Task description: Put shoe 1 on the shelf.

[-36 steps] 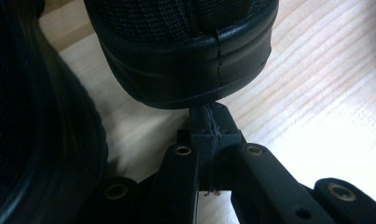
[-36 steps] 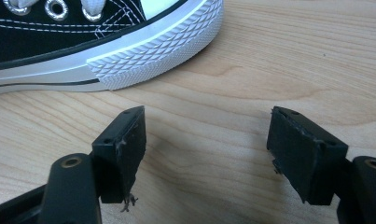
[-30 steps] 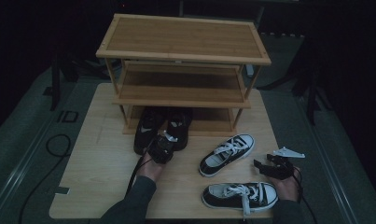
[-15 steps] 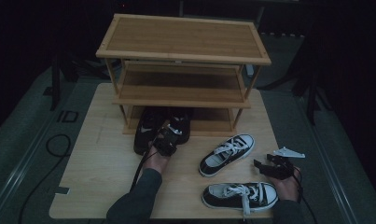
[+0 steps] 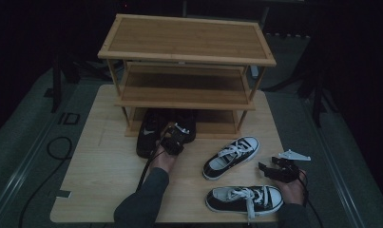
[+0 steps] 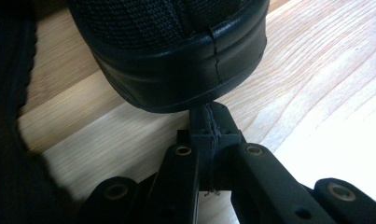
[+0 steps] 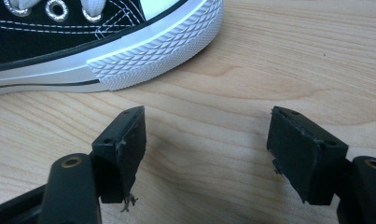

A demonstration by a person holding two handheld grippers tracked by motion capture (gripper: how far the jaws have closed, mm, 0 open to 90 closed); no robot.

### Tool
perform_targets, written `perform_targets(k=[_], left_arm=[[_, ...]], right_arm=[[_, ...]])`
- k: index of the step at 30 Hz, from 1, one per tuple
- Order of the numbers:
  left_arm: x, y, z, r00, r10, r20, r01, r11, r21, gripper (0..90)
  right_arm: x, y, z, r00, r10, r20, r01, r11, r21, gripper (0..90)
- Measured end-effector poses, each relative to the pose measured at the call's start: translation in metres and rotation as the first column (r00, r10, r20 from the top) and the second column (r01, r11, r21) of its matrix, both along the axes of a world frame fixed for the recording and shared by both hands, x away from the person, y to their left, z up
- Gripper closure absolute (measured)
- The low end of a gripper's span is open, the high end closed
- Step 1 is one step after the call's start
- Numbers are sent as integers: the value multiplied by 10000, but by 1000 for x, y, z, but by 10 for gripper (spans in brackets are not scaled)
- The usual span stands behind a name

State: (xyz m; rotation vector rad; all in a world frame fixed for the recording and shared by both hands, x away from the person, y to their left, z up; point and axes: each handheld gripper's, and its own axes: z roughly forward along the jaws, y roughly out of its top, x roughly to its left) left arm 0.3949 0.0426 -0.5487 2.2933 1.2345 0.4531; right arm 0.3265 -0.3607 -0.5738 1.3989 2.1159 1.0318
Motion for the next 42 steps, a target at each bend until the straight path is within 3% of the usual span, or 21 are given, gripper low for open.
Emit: perform_targets(k=[8, 18, 19, 25, 34, 42], left_arm=[[3, -1, 0, 10000, -20, 39, 20, 10000, -49, 896], [-12, 11, 6, 9994, -202, 292, 205, 9997, -120, 861], [-19, 19, 8, 9993, -165, 334, 171, 9997, -185, 862], [-34, 33, 9, 9990, -228, 379, 233, 9997, -121, 862], [-55, 61, 9, 9992, 92, 392, -81, 9996, -285, 863], [-72, 85, -2, 9990, 415, 157, -412, 9989, -206, 864]], right_arm=[[0, 0, 0, 10000, 6, 3, -6, 10000, 5, 281], [0, 0, 0, 10000, 7, 8, -7, 10000, 14, 281], [0, 0, 0, 10000, 8, 6, -8, 10000, 14, 281], [0, 0, 0, 10000, -1, 3, 1, 10000, -3, 281], [0, 0, 0, 10000, -1, 2, 1, 10000, -3, 281], [0, 0, 0, 10000, -3, 6, 3, 10000, -18, 281]])
